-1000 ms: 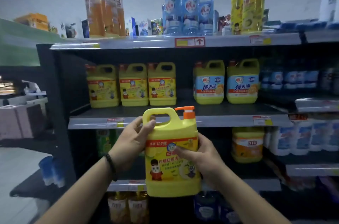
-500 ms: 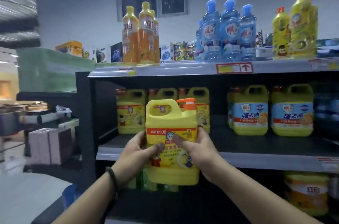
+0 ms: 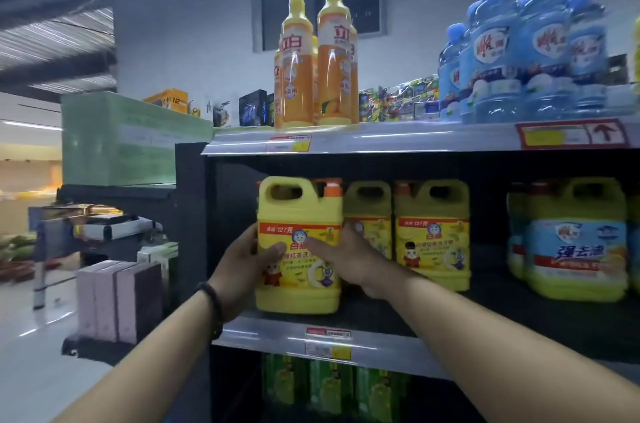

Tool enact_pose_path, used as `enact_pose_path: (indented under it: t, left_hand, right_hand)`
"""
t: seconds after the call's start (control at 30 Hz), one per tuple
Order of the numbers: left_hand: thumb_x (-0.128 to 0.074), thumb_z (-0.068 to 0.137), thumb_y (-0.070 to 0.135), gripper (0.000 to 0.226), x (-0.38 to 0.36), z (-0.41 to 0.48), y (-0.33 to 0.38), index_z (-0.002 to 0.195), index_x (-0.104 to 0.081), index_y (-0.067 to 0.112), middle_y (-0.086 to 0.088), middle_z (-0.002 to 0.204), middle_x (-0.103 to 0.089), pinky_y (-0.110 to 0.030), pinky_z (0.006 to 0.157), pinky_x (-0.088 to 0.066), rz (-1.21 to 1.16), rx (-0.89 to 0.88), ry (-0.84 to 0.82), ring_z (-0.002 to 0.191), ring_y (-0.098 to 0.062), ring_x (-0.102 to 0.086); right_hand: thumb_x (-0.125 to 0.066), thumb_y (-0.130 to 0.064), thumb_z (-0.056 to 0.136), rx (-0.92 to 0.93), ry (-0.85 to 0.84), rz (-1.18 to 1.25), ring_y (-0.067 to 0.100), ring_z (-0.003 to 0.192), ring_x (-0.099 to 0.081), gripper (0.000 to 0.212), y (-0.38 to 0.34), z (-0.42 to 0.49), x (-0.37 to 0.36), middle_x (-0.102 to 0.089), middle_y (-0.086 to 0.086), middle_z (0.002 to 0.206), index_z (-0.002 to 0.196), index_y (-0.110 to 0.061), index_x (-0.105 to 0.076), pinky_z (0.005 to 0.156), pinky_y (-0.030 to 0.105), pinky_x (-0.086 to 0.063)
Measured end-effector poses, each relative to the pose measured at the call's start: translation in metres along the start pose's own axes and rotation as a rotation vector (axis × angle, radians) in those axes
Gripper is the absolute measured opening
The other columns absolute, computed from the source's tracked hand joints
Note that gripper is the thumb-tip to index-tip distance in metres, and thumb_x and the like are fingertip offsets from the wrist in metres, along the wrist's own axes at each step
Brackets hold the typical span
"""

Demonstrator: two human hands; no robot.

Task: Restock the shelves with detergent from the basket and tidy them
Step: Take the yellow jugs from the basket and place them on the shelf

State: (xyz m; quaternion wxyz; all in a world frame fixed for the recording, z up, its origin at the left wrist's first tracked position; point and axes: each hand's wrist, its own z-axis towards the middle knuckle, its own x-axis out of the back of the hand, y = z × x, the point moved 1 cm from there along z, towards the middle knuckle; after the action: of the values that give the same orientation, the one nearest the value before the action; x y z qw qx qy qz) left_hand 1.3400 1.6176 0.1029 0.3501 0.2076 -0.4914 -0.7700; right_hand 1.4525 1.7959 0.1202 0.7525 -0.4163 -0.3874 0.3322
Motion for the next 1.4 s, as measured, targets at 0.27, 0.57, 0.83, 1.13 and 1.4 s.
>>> enact_pose_path:
  t: [0.27, 0.57, 0.83, 1.13, 1.4]
  left_hand:
    - [-0.074, 0.094, 0.012, 0.078, -0.003, 0.009, -0.040, 0.160, -0.035, 0.030, 0.000, 0.144, -0.057, -0.043, 0.109, -0.050, 0.502, -0.226, 0.408, 0.128, -0.019, -0.058]
    - [-0.055, 0.096, -0.007, 0.113, -0.009, 0.014, -0.054, 0.160, 0.021, 0.046, -0.013, 0.168, 0.035, -0.055, 0.123, -0.034, 0.969, -0.049, 0.140, 0.159, -0.049, -0.009]
    - [-0.053, 0.099, -0.004, 0.088, -0.004, -0.010, -0.033, 0.168, -0.007, 0.025, -0.014, 0.172, -0.016, -0.031, 0.120, -0.031, 0.836, -0.078, 0.117, 0.157, -0.034, -0.028]
    - [-0.068, 0.096, 0.014, 0.034, -0.068, -0.130, 0.000, 0.125, -0.064, 0.030, 0.009, 0.118, -0.071, -0.028, 0.089, -0.055, 0.803, -0.169, 0.051, 0.111, -0.013, -0.067]
    - [-0.071, 0.097, 0.020, 0.023, -0.149, -0.268, -0.073, 0.109, -0.067, 0.039, 0.023, 0.104, -0.069, -0.010, 0.082, -0.049, 0.722, -0.116, -0.149, 0.099, 0.008, -0.065]
  right_hand:
    - [-0.095, -0.028, 0.077, -0.031, 0.059, -0.256, 0.018, 0.121, -0.063, 0.085, 0.024, 0.029, -0.018, -0.067, -0.006, 0.129, 0.142, -0.034, -0.041, 0.108, 0.046, -0.052]
    - [-0.091, -0.027, 0.084, -0.062, 0.182, -0.428, 0.023, 0.121, -0.064, 0.066, 0.046, 0.033, -0.042, -0.065, 0.002, 0.134, 0.136, -0.020, -0.050, 0.092, 0.034, -0.051]
    - [-0.082, -0.040, 0.090, -0.021, 0.032, -0.636, 0.025, 0.123, -0.060, 0.073, 0.023, 0.003, -0.016, -0.060, 0.007, 0.142, 0.150, -0.018, -0.046, 0.098, 0.035, -0.053]
    - [-0.071, -0.046, 0.098, 0.046, 0.006, -0.767, 0.022, 0.120, -0.055, 0.052, 0.006, -0.116, 0.025, -0.051, 0.000, 0.140, 0.143, -0.025, -0.053, 0.095, 0.035, -0.048]
    - [-0.077, -0.028, 0.095, 0.208, 0.142, -0.757, 0.015, 0.115, -0.057, 0.029, 0.059, -0.288, 0.071, -0.062, -0.005, 0.120, 0.121, -0.026, -0.067, 0.099, 0.034, -0.047]
